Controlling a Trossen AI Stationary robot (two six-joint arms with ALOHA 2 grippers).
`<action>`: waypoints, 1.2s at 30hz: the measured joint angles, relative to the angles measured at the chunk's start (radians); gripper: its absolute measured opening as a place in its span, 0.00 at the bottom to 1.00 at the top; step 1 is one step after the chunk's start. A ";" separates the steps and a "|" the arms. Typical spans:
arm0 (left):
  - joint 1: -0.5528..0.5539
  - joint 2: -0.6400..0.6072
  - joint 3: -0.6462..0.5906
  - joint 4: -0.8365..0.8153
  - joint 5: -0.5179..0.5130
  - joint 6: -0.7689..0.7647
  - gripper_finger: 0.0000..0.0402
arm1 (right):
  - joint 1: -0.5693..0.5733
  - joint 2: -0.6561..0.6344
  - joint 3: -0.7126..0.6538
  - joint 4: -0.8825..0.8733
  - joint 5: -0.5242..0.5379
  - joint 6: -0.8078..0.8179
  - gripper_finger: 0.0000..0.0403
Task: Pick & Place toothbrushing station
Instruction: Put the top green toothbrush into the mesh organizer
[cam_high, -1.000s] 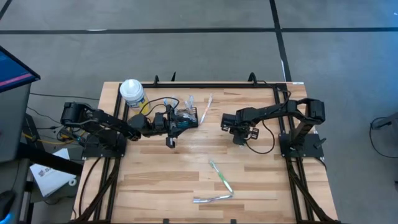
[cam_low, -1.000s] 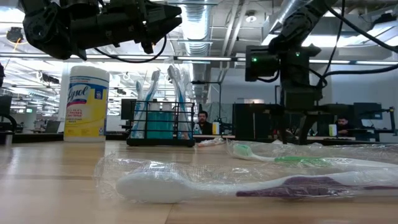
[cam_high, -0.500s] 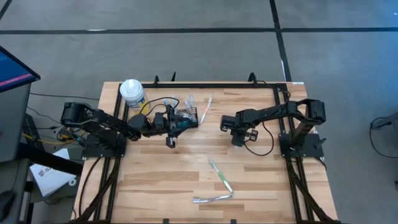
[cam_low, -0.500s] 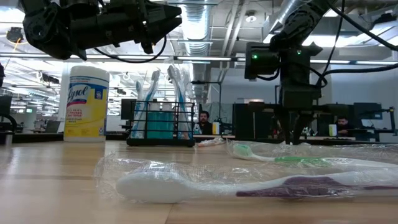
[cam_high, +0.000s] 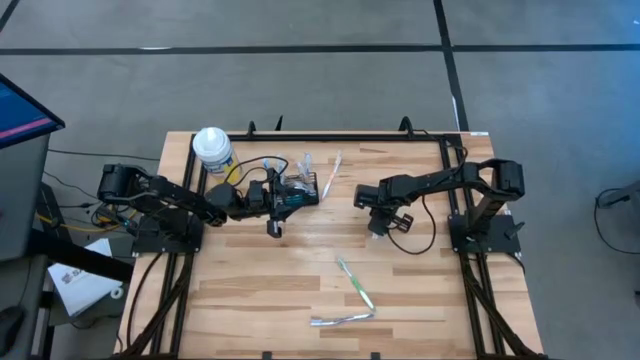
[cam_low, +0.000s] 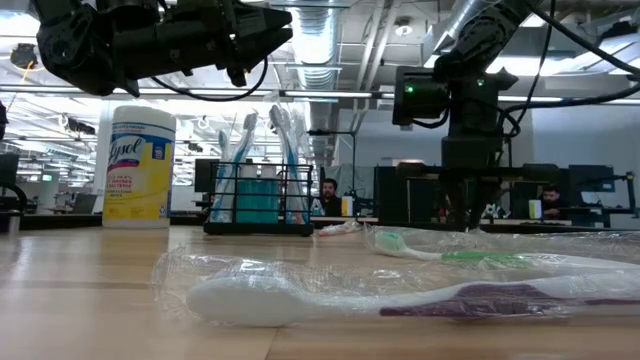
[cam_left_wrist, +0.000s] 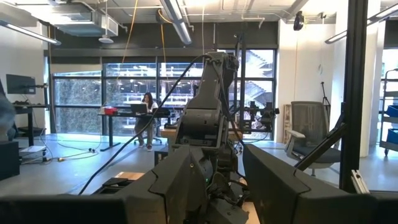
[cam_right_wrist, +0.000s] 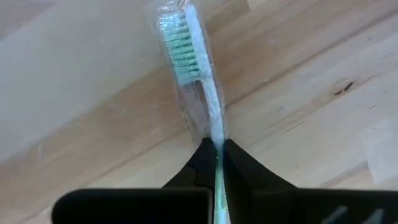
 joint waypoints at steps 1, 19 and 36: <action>0.000 0.000 0.000 0.000 0.000 0.000 0.36 | 0.001 0.000 0.000 0.000 -0.002 0.006 0.01; 0.000 0.000 0.000 0.000 0.003 0.000 0.36 | 0.029 0.001 0.136 -0.032 -0.115 0.136 0.00; 0.000 0.000 0.000 0.000 -0.001 0.000 0.36 | -0.053 -0.138 0.191 -0.051 -0.227 0.132 0.00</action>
